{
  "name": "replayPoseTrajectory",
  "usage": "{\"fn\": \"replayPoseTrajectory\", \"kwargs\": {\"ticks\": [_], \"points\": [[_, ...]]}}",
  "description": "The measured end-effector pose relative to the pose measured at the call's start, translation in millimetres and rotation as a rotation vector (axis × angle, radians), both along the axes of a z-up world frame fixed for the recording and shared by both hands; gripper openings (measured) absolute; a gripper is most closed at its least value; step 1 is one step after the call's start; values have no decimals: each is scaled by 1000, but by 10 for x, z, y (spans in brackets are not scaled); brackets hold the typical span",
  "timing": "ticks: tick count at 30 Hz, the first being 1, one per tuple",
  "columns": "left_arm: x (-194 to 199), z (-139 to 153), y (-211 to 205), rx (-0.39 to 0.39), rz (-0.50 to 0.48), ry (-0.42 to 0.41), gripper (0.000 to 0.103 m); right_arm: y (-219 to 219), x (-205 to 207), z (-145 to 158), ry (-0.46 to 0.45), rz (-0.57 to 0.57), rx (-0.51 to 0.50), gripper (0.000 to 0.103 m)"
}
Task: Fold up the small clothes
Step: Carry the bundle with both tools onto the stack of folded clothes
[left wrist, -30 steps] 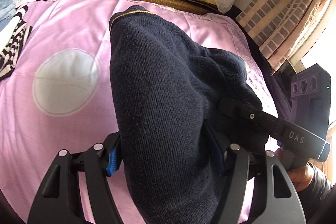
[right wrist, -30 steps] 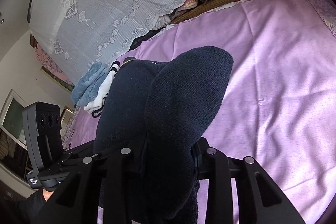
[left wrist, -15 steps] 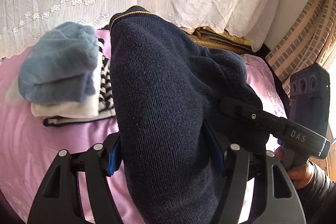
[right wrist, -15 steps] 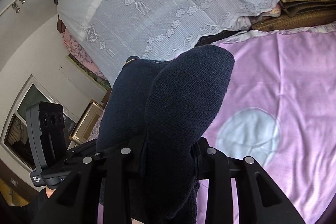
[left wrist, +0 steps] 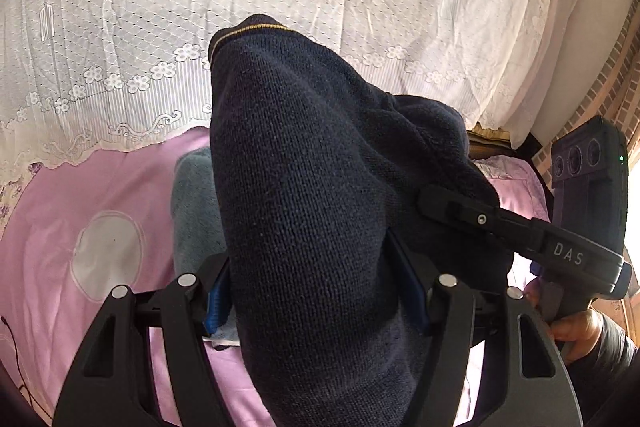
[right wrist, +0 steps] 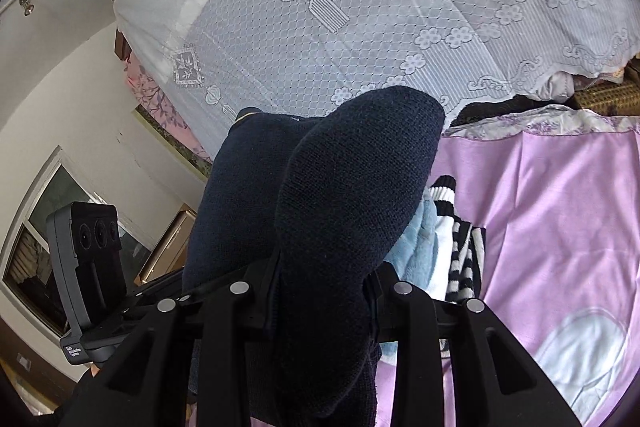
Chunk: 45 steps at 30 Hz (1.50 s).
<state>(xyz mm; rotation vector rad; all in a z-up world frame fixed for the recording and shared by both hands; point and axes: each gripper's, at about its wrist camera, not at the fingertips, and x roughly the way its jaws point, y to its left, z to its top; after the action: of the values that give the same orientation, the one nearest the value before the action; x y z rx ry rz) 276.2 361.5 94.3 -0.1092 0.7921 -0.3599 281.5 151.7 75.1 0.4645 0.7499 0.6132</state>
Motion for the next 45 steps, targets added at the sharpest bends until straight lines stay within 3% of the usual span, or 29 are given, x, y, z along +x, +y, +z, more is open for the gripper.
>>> {"fn": "replayPoseTrajectory", "kwargs": {"ticks": [9, 19, 23, 28, 32, 35, 39, 45], "points": [[463, -164, 375, -40, 38, 23, 66, 379, 467, -125, 20, 20, -21, 33], [817, -551, 444, -85, 38, 109, 67, 363, 797, -535, 122, -5, 1, 32], [803, -664, 402, -26, 34, 96, 71, 359, 835, -692, 149, -4, -9, 33], [776, -777, 301, 80, 46, 57, 80, 360, 880, -907, 187, -7, -41, 41], [777, -871, 340, 50, 51, 59, 81, 345, 891, -1000, 203, -9, -49, 47], [761, -841, 326, 68, 63, 49, 80, 351, 882, -975, 203, -9, -58, 48], [676, -699, 243, 158, 89, -4, 83, 366, 872, -864, 190, -14, -95, 59], [535, -537, 252, 224, 150, -50, 86, 336, 811, -648, 152, -27, -113, 60]]}}
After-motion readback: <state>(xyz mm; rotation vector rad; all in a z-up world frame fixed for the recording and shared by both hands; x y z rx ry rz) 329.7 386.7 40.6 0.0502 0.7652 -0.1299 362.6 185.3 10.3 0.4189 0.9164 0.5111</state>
